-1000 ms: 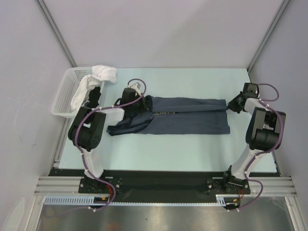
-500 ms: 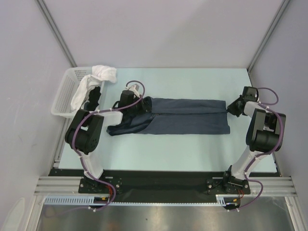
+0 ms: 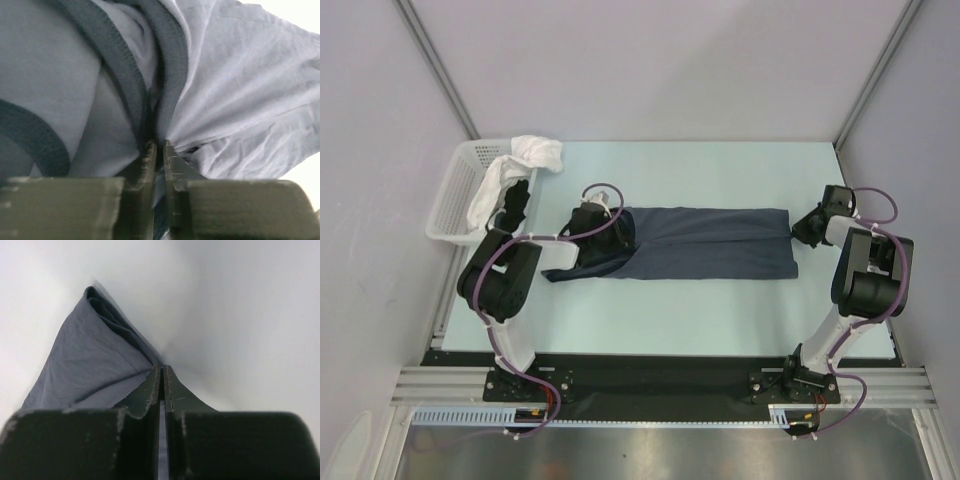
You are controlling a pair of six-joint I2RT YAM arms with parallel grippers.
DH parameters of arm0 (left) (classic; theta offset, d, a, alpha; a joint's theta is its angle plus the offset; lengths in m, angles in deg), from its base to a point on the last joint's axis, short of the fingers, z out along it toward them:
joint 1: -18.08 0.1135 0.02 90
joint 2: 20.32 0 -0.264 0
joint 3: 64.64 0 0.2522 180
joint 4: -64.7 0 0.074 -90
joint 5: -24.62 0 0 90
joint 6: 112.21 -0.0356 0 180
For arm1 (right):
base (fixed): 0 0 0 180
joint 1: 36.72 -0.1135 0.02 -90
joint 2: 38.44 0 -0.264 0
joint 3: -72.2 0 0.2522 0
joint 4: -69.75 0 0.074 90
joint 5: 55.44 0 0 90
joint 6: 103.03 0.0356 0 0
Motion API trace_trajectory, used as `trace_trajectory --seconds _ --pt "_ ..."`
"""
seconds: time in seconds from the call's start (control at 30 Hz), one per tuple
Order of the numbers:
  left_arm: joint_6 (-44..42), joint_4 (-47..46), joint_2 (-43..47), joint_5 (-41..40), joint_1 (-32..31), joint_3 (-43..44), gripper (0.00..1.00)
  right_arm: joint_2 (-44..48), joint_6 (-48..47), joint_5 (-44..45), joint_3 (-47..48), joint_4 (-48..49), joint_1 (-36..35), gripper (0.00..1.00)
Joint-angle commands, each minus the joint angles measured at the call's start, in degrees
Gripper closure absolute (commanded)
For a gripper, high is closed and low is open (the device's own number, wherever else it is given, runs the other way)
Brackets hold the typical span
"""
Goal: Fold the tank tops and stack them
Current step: Fold the tank top
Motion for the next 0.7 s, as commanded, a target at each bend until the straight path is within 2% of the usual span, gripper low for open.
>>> trace_trajectory --seconds 0.0,0.07,0.17,0.2,0.23,0.3,0.37,0.47,0.5,0.67 --pt "0.73 -0.63 3.39 -4.38 -0.42 -0.74 0.77 2.81 0.31 1.86 -0.58 1.75 0.44 0.93" --pt "0.38 0.59 4.61 -5.79 -0.42 -0.65 0.67 3.24 0.31 1.68 -0.93 2.1 0.44 0.79" --pt "-0.76 3.75 6.29 -9.04 -0.42 0.48 0.48 4.65 0.13 1.59 -1.37 2.62 0.44 0.69" --pt "-1.11 6.2 7.34 -10.88 -0.34 1.62 0.37 5.26 0.05 1.59 -1.46 2.71 0.44 0.68" --pt "-1.55 7.53 7.87 -12.55 -0.42 2.24 0.32 5.53 -0.04 1.51 -1.37 2.8 0.44 0.66" --pt "-3.13 9.99 9.97 -15.01 -0.42 3.38 0.23 5.97 -0.04 1.33 -1.37 2.71 0.44 0.55" --pt "-4.36 13.24 11.47 -18.7 -0.34 4.88 0.17 6.41 -0.13 1.42 -1.63 2.98 0.44 0.45" --pt "-5.77 17.29 13.58 -22.84 -0.16 7.08 0.07 6.76 -0.22 1.07 -2.16 4.03 0.44 0.39" --pt "-5.86 19.73 14.02 -23.28 0.19 7.78 0.04 6.76 -0.22 0.37 -2.25 4.47 0.44 0.38" --pt "-5.16 21.34 20.43 -23.46 0.54 5.68 0.01 3.26 -1.71 -2.01 0.2 5.62 -1.22 0.39"
